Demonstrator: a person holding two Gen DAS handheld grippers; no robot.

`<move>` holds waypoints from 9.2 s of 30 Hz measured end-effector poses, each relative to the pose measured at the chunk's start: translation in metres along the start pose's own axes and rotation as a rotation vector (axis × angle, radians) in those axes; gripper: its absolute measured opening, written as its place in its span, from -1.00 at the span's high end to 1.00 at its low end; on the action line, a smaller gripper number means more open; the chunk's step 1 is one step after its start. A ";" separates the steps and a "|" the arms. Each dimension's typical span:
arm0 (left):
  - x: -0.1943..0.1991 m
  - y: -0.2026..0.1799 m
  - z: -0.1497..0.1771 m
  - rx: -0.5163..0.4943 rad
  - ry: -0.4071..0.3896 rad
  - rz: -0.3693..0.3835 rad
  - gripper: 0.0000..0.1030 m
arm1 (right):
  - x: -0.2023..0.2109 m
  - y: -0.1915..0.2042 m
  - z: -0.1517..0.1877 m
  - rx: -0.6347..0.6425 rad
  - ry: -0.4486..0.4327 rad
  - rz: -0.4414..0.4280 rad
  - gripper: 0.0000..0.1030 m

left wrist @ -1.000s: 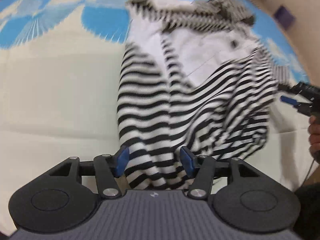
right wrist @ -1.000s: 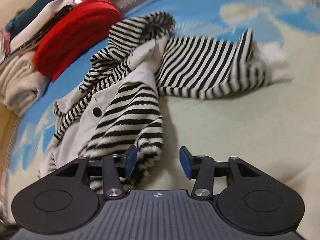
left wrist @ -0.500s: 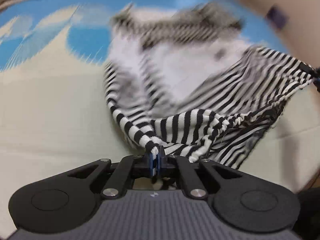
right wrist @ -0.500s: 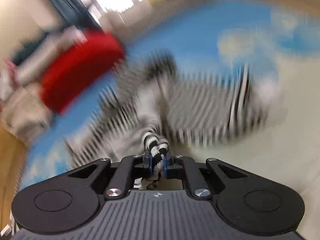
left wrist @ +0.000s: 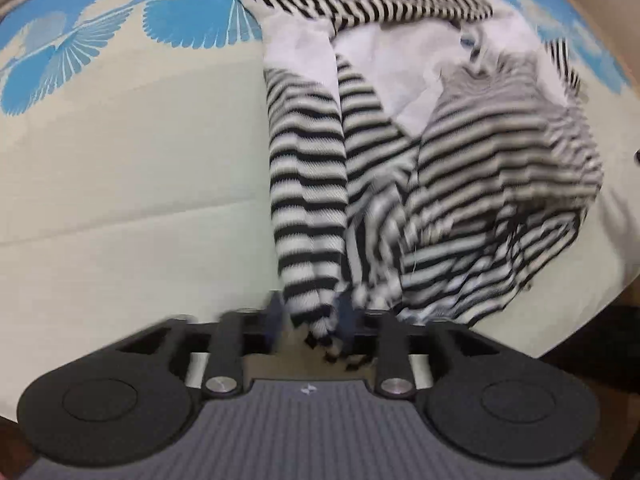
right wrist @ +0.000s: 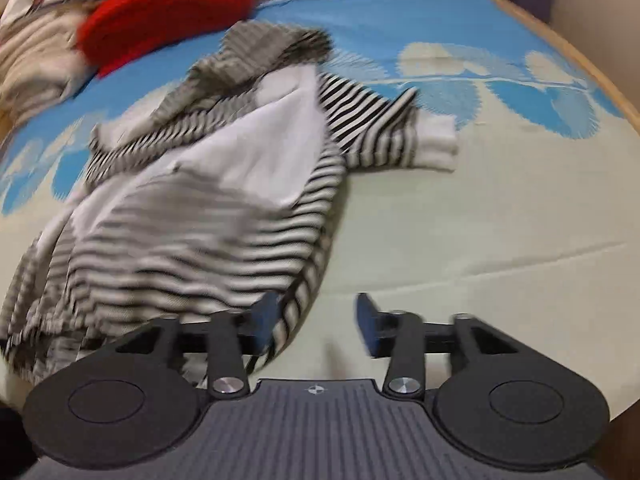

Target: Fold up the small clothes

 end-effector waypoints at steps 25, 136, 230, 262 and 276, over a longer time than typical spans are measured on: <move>0.000 -0.029 -0.041 0.016 -0.126 0.105 -0.07 | -0.049 0.047 -0.024 -0.085 -0.028 -0.353 0.79; -0.031 -0.043 -0.036 -0.085 0.010 -0.009 0.93 | -0.007 -0.041 0.023 0.042 0.152 -0.141 0.85; -0.107 -0.023 -0.203 -0.237 -0.422 -0.048 -0.17 | -0.106 0.047 -0.041 0.066 0.249 0.098 0.13; 0.070 0.315 -0.142 0.822 -0.547 -0.416 0.91 | -0.115 0.058 -0.039 0.122 0.269 0.161 0.06; -0.075 0.299 -0.140 0.655 -0.277 -0.167 -0.26 | -0.117 0.058 -0.041 0.119 0.270 0.168 0.05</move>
Point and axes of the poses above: each gripper's, at about its wrist camera, not at the fingertips, and x roughly against the way its jaws point, y to its left, z to its underside, the point moved 3 cm from there along -x, roughly the way its jaws point, and after that the axes turned 4 degrees about y, right-handed, at the moved point
